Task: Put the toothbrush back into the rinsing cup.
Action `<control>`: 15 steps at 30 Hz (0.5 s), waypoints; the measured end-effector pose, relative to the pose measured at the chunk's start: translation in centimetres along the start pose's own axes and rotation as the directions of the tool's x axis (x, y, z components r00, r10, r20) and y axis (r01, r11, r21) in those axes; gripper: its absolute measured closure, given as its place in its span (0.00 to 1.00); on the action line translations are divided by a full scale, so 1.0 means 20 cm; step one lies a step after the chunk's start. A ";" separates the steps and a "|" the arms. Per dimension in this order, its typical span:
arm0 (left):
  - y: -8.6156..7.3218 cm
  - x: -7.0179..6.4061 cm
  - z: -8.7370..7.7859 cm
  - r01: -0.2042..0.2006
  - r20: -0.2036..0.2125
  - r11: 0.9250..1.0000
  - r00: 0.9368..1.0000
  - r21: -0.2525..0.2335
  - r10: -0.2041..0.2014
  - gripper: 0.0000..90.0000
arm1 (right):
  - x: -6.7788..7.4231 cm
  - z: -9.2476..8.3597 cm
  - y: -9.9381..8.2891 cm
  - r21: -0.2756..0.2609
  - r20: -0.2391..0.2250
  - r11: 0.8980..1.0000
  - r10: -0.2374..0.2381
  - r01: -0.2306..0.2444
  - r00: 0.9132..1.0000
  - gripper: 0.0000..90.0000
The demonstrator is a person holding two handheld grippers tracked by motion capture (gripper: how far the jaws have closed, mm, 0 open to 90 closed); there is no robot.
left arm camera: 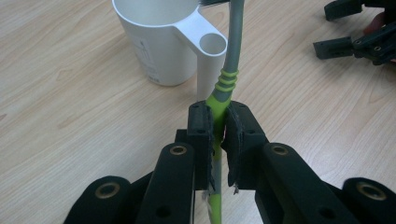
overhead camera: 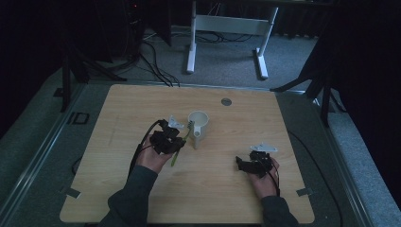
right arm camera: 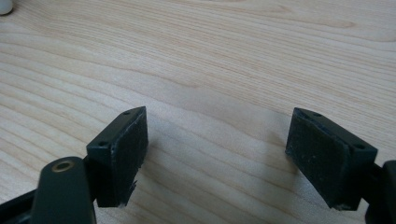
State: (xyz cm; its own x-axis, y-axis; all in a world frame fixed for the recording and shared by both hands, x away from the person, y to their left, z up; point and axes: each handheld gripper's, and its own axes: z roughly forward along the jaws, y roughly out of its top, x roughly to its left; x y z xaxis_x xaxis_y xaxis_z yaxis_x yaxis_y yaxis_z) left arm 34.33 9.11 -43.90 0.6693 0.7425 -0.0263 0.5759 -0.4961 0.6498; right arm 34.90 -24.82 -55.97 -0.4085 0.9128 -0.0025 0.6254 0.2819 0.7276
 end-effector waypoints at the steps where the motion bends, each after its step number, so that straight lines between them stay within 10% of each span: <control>1: 0.00 0.00 0.00 -0.001 -0.002 1.000 1.000 -0.005 0.001 0.90 | 0.00 0.00 0.00 0.000 0.000 1.000 0.000 0.000 1.000 0.23; 15: 0.01 0.00 -0.02 0.020 -0.009 0.998 1.000 -0.065 -0.021 0.90 | 0.00 0.00 0.00 0.000 0.000 1.000 -0.001 0.001 1.000 0.23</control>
State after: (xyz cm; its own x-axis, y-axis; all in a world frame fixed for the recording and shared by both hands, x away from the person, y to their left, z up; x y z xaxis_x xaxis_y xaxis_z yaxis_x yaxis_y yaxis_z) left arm 34.22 9.26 -43.52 0.6527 0.7569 -0.0330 0.5577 -0.4505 0.6972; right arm 34.90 -24.83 -55.97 -0.4092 0.9125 -0.0034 0.6252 0.2831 0.7273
